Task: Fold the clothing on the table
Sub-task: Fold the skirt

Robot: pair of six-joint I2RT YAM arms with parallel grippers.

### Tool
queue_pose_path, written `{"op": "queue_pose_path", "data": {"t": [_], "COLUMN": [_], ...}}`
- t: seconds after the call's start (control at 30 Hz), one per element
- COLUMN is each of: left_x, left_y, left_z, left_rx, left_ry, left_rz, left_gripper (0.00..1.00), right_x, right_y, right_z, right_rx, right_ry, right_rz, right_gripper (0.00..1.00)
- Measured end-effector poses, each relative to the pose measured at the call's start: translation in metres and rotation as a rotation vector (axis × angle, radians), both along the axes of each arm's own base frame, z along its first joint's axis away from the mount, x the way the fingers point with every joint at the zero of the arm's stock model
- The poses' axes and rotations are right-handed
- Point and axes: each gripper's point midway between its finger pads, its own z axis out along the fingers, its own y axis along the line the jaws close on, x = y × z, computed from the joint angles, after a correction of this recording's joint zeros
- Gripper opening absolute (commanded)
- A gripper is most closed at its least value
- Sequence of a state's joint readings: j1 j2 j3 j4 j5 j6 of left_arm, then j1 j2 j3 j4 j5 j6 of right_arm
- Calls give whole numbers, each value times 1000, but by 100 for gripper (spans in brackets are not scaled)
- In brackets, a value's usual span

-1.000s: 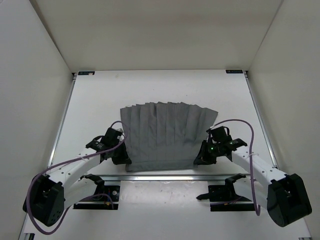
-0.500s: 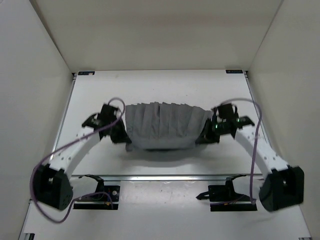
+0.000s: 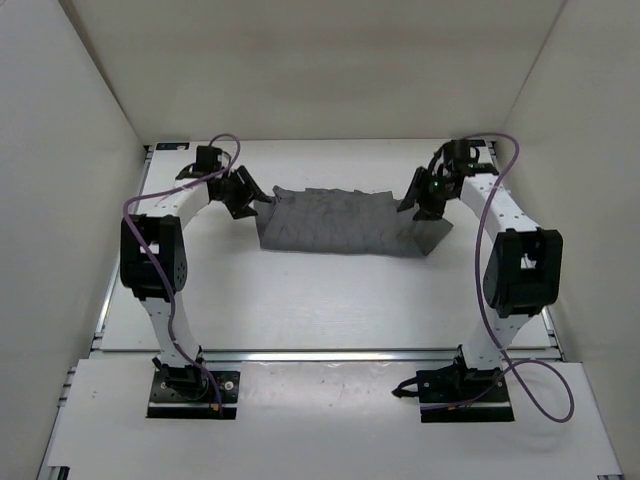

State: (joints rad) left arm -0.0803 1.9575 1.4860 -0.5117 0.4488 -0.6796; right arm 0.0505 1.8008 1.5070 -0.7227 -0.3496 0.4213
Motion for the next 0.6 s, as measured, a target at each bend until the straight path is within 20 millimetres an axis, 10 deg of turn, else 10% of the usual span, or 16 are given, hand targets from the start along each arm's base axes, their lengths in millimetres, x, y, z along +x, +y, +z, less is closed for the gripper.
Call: {"op": "queue_pose_path", "data": {"t": [0.27,0.5,0.57,0.6], "left_x": [-81,-100,-91,-87], "left_y": [12,10,10,9], "left_z": [-45,-78,-78,-79], "left_rx": [145,207,220,227], "left_ry": [104,166,150,144], "left_rz": [20,77,105,115], "left_gripper": [70,71,59,38], "right_x": [-77,-97,-85,-78], "right_y": [-20,-24,-23,-25], "right_z": [-70,-104,-105,-106], "right_rx": [-39,-2,9,12], "right_ry": [178,243,221,215], "right_rz": [-96,-211,-233,-248], "right_gripper": [59,60,59,55]}}
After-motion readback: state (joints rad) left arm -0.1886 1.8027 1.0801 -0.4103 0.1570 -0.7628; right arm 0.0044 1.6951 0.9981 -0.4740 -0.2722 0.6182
